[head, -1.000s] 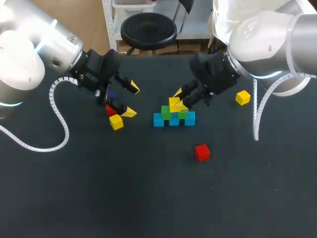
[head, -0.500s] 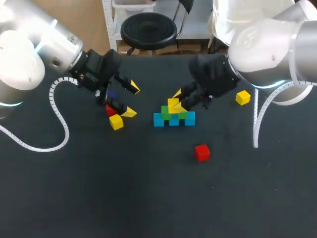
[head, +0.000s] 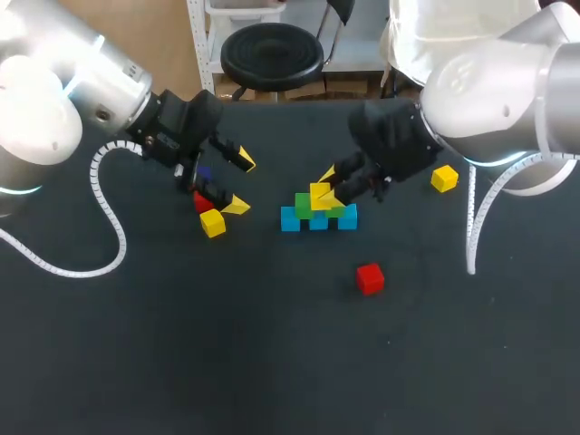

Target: Place the blue cubes, place green cubes on the blue cubes, place the yellow cubes on the green cubes, then place the red cubes on the yellow cubes, and place purple cube on the red cubes.

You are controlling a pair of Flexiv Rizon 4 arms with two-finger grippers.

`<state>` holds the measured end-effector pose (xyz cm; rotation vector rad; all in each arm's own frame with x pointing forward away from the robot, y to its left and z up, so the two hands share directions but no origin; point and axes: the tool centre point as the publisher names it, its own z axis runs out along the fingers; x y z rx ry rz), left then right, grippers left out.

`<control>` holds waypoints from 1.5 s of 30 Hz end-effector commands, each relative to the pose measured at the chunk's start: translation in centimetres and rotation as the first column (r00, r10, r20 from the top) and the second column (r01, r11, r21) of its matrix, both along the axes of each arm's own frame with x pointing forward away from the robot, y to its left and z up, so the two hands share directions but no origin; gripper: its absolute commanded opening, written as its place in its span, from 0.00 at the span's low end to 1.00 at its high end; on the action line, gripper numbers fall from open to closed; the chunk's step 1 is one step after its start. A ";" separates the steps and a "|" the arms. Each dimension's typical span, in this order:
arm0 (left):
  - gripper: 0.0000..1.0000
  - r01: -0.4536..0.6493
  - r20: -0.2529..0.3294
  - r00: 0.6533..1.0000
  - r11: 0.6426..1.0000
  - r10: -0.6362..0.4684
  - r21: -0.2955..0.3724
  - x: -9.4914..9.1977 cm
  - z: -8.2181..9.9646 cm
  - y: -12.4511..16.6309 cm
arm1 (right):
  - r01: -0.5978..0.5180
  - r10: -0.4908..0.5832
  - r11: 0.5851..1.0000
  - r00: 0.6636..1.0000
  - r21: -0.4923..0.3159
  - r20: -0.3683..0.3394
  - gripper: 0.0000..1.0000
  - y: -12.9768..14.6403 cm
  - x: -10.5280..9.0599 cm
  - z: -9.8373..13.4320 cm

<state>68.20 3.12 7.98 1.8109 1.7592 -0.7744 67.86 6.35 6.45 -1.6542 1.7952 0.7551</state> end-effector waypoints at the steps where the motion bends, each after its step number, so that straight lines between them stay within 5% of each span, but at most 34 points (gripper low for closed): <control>1: 1.00 0.000 0.003 1.000 1.000 0.000 -0.004 -0.1 -0.1 0.1 | 0.001 -0.001 1.000 1.000 -0.004 -0.005 0.00 0.0 0.1 -0.1; 45: 1.00 0.000 0.003 1.000 1.000 0.000 -0.004 -0.1 -0.1 0.1 | 0.005 -0.006 1.000 1.000 -0.009 -0.010 0.00 0.1 1.2 -0.7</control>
